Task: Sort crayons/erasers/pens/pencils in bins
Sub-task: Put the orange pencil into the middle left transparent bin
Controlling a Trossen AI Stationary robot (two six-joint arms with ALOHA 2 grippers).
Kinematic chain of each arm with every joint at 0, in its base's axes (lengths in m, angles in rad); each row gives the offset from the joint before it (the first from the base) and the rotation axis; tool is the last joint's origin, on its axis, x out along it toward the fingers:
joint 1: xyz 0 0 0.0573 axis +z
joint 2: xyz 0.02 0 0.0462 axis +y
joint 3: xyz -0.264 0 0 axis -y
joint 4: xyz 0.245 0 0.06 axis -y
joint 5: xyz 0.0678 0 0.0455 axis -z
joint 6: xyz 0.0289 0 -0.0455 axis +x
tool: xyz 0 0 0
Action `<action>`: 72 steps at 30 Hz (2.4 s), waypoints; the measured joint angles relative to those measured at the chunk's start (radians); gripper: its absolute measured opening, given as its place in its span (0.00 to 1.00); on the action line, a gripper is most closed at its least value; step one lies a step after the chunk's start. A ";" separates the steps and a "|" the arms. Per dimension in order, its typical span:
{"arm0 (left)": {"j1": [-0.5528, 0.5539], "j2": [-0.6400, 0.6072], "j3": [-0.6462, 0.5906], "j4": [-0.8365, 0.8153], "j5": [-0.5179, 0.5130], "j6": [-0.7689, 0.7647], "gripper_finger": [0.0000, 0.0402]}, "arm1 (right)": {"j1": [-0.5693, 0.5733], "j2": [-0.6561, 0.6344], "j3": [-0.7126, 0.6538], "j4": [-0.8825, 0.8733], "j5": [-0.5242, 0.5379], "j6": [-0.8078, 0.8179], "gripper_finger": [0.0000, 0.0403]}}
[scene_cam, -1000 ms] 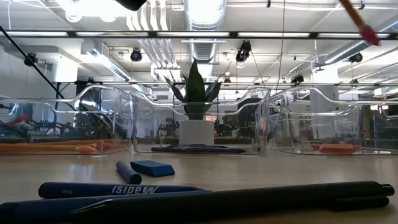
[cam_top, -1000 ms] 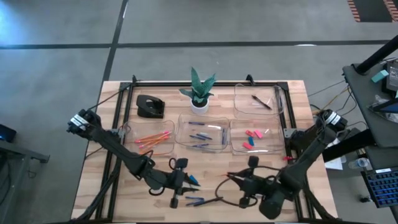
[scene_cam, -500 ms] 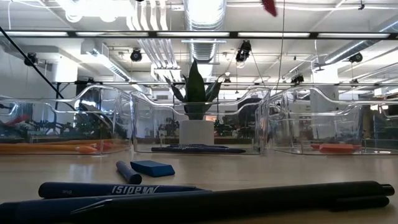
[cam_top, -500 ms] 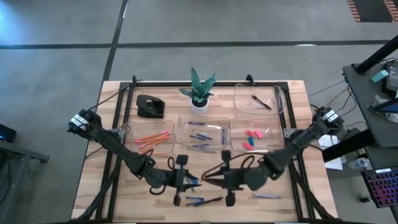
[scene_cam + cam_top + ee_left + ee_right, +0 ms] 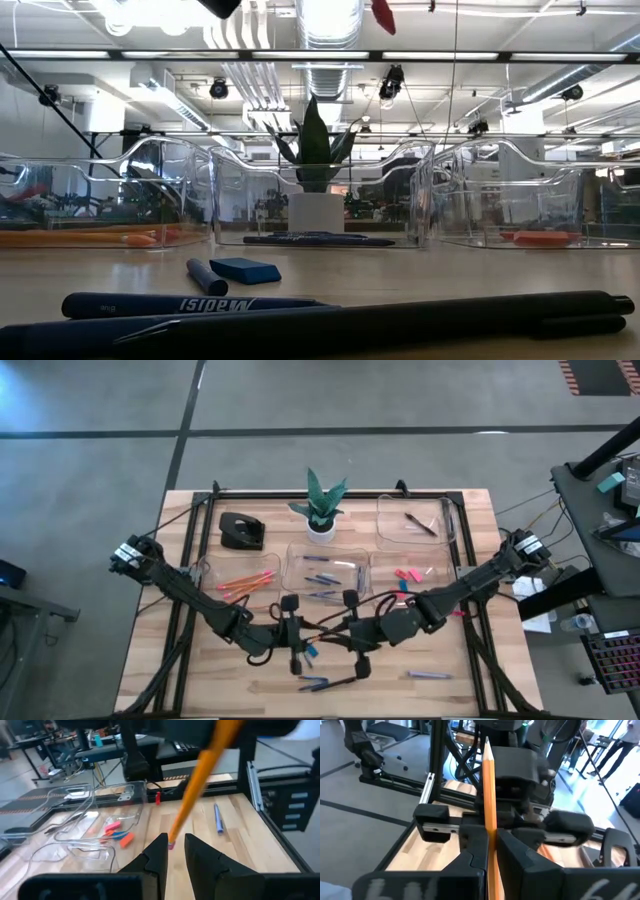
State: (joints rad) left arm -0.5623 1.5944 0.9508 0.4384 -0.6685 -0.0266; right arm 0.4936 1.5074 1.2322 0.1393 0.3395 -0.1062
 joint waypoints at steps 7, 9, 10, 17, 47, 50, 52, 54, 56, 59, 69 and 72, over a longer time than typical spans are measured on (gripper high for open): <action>0.004 0.000 -0.003 -0.003 0.008 -0.038 0.13 | -0.008 0.000 0.000 0.001 -0.003 -0.020 0.05; 0.007 0.000 -0.003 -0.004 0.008 -0.037 0.13 | -0.010 0.000 0.000 0.000 -0.003 -0.020 0.05; 0.010 0.000 -0.002 -0.004 0.008 -0.037 0.13 | -0.011 0.000 0.000 0.000 -0.003 -0.021 0.05; 0.051 0.000 -0.003 -0.004 -0.023 -0.046 0.13 | -0.010 0.000 0.024 -0.031 -0.003 -0.025 0.05; 0.118 -0.016 -0.014 0.044 0.171 -0.016 0.30 | -0.010 -0.015 0.134 -0.254 -0.003 -0.067 0.05; 0.118 -0.018 -0.014 0.126 0.160 0.051 0.36 | -0.010 -0.016 0.134 -0.255 -0.004 -0.061 0.05; 0.118 -0.018 -0.014 0.150 0.172 0.067 0.38 | -0.010 -0.016 0.134 -0.254 -0.007 -0.058 0.05; 0.118 -0.018 -0.009 0.155 0.186 0.066 0.40 | -0.010 -0.016 0.134 -0.254 -0.007 -0.058 0.05; 0.118 -0.018 -0.008 0.156 0.189 0.065 0.41 | -0.010 -0.016 0.134 -0.254 -0.007 -0.057 0.05; 0.118 -0.018 -0.008 0.153 0.197 0.062 0.41 | -0.010 -0.016 0.134 -0.254 -0.007 -0.055 0.05; 0.117 -0.013 -0.009 0.043 0.178 0.034 0.41 | -0.011 -0.021 0.134 -0.254 0.002 -0.051 0.05; 0.117 -0.011 -0.009 0.052 0.176 0.034 0.41 | -0.011 -0.021 0.134 -0.254 0.001 -0.051 0.05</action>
State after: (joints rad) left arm -0.4458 1.5833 0.9421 0.4900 -0.4923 0.0071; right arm 0.4826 1.4864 1.3659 -0.1150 0.3404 -0.1574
